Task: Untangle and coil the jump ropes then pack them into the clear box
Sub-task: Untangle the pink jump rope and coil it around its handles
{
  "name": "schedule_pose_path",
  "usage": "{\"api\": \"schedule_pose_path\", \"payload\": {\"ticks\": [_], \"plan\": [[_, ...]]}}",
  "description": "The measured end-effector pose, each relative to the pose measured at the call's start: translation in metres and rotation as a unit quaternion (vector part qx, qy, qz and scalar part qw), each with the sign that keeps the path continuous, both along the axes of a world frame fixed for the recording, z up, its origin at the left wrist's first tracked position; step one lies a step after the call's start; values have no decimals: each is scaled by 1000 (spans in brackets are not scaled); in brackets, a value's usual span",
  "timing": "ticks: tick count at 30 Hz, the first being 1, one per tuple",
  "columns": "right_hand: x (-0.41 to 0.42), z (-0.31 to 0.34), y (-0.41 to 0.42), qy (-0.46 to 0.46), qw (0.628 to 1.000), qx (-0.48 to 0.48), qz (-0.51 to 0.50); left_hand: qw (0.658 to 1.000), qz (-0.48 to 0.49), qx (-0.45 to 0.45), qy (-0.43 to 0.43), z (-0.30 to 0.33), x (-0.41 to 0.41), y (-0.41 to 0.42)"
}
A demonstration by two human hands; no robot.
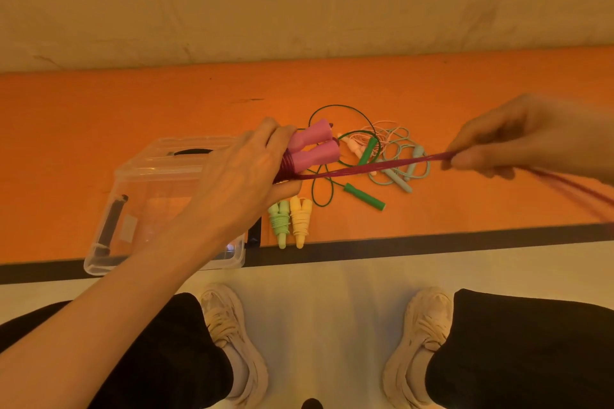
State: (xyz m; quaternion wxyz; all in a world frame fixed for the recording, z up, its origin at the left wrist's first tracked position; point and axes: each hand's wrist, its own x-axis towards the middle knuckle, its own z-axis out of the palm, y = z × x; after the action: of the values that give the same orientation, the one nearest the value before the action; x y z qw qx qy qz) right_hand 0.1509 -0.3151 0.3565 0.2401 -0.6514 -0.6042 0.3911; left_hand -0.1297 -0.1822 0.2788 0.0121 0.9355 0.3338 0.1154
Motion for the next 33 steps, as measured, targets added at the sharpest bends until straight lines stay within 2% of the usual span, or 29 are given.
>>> {"api": "schedule_pose_path", "payload": {"ticks": [3,6,9,16,23,33], "plan": [[5,-1,2,14,991,115,-62,1000,-22,19,12,2,2,-3],[-6,-10,19,13,963,238,-125,998,-56,20,13,3,6,-8],[-20,-18,40,19,940,286,-186,995,-102,-8,15,1,11,-13],[-40,-38,79,23,936,277,-214,991,-124,-38,21,-9,17,-24],[-50,-52,96,26,950,240,-200,981,-140,-113,-71,-3,16,-31],[-53,-61,99,33,961,195,-191,978,-146,-93,-113,0,17,-34]]}}
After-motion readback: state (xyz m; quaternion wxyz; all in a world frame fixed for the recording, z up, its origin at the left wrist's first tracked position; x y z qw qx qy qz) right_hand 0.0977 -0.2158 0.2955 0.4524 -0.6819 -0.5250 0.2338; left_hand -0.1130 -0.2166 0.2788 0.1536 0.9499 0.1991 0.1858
